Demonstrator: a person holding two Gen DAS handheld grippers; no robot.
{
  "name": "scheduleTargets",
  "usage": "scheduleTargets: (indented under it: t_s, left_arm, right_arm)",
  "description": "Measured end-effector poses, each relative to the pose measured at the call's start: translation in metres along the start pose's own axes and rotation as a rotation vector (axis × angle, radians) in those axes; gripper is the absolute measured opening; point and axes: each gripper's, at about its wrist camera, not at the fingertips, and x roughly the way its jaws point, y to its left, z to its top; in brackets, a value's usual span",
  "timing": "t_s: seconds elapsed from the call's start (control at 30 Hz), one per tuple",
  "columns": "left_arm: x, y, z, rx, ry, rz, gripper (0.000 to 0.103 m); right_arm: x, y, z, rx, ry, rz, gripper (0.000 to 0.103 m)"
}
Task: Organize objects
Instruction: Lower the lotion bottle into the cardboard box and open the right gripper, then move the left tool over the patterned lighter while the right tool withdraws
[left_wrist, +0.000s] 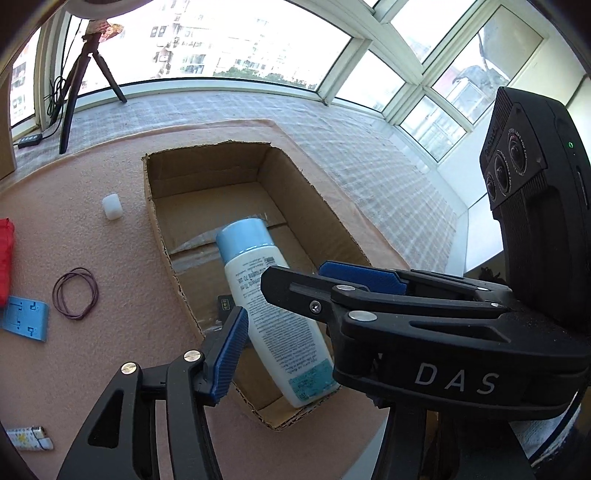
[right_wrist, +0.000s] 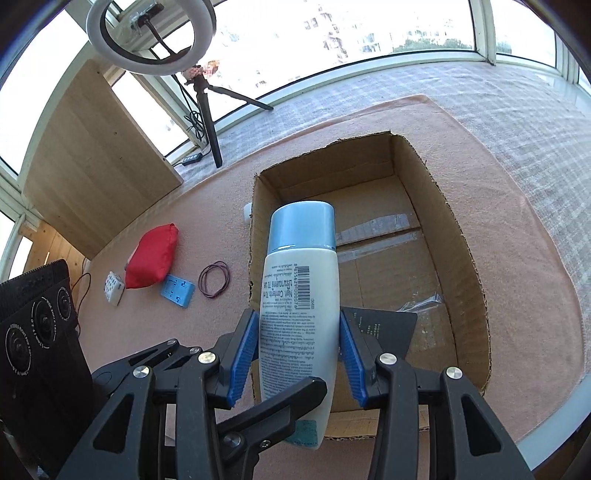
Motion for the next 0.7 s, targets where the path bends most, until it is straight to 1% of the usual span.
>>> scheduleTargets:
  t_s: [0.07,0.1,0.27,0.43,0.6,0.7]
  left_arm:
    - [-0.001,0.001,-0.001,-0.004,-0.002,0.001,0.06]
    - [-0.002,0.004,-0.001,-0.006,-0.001,0.003,0.06]
    - [-0.007,0.012,-0.005,-0.013,-0.005,0.012,0.06]
    - [-0.021,0.025,-0.016,-0.035,-0.012,0.029,0.06]
    - [-0.038,0.045,-0.032,-0.056,-0.014,0.062,0.06]
    - [-0.051,0.062,-0.045,-0.085,-0.015,0.08,0.06]
  right_arm:
    - [-0.001,-0.002,0.0,-0.001,-0.009,-0.029,0.049]
    - [-0.002,-0.003,0.001,-0.002,-0.012,-0.029,0.05]
    - [-0.003,-0.001,0.0,0.002,-0.017,-0.021,0.05]
    - [-0.003,0.006,-0.001,-0.002,-0.028,-0.015,0.05]
    - [-0.001,0.018,-0.003,-0.018,-0.026,0.01,0.05]
    - [0.001,0.029,-0.003,-0.029,-0.022,0.033,0.05]
